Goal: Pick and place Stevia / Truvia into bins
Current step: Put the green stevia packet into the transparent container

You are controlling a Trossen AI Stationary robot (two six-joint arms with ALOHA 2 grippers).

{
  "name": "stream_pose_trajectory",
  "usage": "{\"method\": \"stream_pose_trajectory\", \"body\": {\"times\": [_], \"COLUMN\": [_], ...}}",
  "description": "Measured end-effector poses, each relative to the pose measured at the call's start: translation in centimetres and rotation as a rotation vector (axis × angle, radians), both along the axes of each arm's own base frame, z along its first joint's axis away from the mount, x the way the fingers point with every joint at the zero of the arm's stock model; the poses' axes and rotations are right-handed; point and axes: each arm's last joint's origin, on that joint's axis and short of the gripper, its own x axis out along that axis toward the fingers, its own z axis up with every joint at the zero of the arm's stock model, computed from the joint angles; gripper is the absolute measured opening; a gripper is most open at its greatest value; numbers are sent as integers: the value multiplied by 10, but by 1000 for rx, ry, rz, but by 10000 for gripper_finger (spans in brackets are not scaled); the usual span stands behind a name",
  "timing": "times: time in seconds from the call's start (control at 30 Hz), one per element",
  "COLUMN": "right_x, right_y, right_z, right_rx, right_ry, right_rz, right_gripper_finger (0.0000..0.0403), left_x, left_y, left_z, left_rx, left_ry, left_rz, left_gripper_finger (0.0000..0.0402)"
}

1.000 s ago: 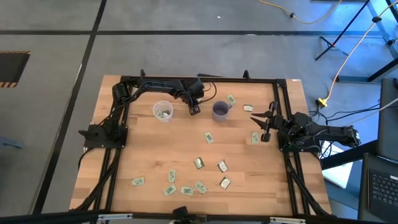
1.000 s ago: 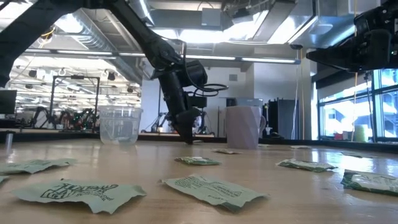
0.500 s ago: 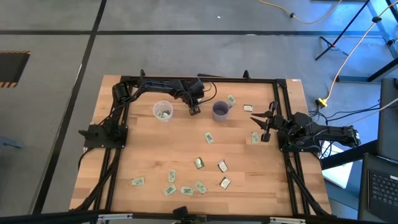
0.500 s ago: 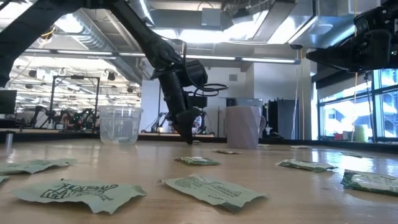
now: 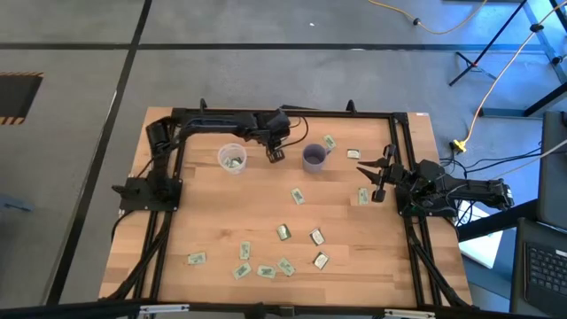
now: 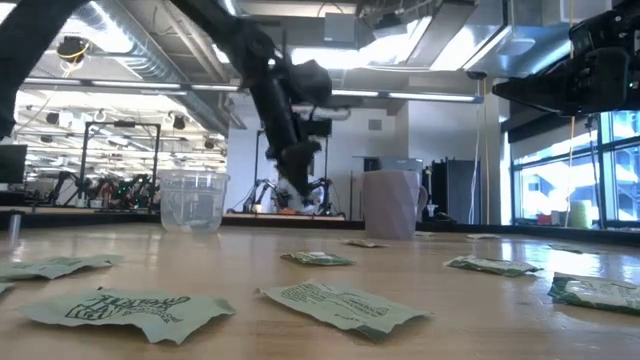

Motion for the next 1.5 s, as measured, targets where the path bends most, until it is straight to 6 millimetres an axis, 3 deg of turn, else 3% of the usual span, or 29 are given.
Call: {"method": "stream_pose_trajectory", "body": {"times": [0.33, 0.57, 0.73, 0.97, 1.2, 1.5], "right_x": [0, 0, 0, 0, 0, 0], "right_y": [0, 0, 0, 0, 0, 0], "right_z": [0, 0, 0, 0, 0, 1], "right_rx": [1, 1, 1, 1, 1, 3], "right_ry": [1, 2, 2, 1, -3, -12], "right_rz": [0, 0, 0, 0, 0, 0], "right_gripper_finger": [75, 75, 74, 75, 75, 75], "left_x": [-35, -70, -90, -104, -114, -116], "left_y": [-49, -81, -94, -102, -99, -87], "left_z": [71, 90, 82, 52, 31, 29], "left_rx": [-27, -79, -53, -85, -97, -76], "left_ry": [-4, 53, 125, 204, 257, 233], "left_rz": [-17, 50, 151, 213, 258, 320], "left_gripper_finger": [3, 4, 3, 6, 6, 5]}}
